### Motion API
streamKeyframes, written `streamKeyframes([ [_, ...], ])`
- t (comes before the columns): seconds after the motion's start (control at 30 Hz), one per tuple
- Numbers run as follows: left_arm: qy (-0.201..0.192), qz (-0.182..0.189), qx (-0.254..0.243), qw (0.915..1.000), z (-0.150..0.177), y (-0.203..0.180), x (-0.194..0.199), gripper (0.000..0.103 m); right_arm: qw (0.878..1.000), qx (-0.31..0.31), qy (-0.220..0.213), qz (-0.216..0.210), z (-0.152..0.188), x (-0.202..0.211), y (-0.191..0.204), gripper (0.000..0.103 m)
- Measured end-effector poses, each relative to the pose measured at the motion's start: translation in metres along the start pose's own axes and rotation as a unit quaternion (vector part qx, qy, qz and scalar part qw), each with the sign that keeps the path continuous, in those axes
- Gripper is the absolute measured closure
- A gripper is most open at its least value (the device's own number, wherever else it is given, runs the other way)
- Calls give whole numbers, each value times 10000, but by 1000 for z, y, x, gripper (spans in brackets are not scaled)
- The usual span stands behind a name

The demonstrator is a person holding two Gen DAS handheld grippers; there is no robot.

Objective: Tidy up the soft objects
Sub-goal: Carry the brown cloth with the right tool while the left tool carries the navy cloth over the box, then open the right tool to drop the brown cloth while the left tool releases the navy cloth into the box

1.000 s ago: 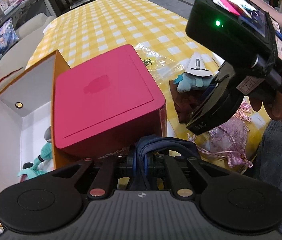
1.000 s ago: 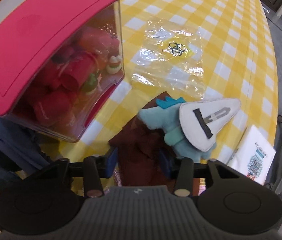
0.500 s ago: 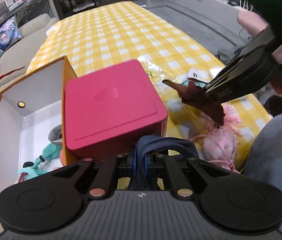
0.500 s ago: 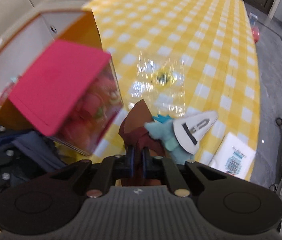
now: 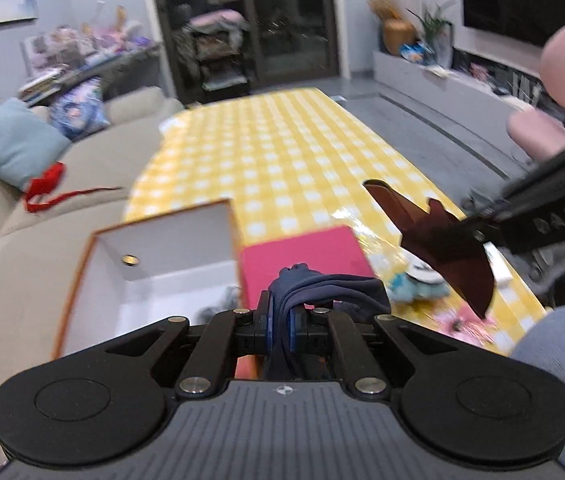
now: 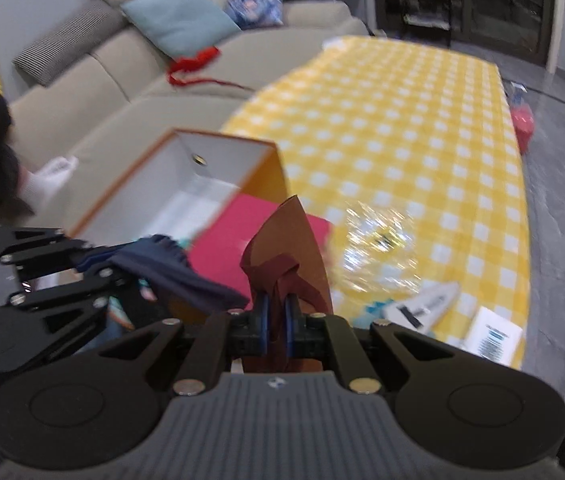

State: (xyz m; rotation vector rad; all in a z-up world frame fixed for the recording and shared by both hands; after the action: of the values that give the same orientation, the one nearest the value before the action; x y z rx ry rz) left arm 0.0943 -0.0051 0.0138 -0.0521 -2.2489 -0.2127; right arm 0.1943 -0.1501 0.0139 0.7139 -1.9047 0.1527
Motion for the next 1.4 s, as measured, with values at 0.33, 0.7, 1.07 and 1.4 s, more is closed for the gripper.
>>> streamKeyframes([
  [0.33,-194,-533,692,9960,1,67,13,96,9963,388,-441,-634,-23,9,79,98],
  [0.7,103,-988,1048,9895,2,130,-19,96,9939,743,-163,-795,-63,-43,139,98],
  [1.07,525,-1039,859,9895,2,151,-74,96,9916,1200,406,-273,-96,-114,151,97],
  [1.4,1160,-1064,597,9857,11,160,-124,96,9791,1790,876,414,-103,-177,158,97],
])
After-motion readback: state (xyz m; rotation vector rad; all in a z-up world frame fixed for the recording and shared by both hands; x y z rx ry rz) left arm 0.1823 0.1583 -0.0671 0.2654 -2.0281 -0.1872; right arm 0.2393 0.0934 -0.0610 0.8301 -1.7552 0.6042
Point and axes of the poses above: each gripper's, at about its wrist camera, not at the fingertips, and x roughly against the way its jaws point, y to its left, z to its underside, the point moved 3 cm from there along -x, roughly the way its jaws point, and after that the axes turned 9 degrees about y, right-handed, at the moved point
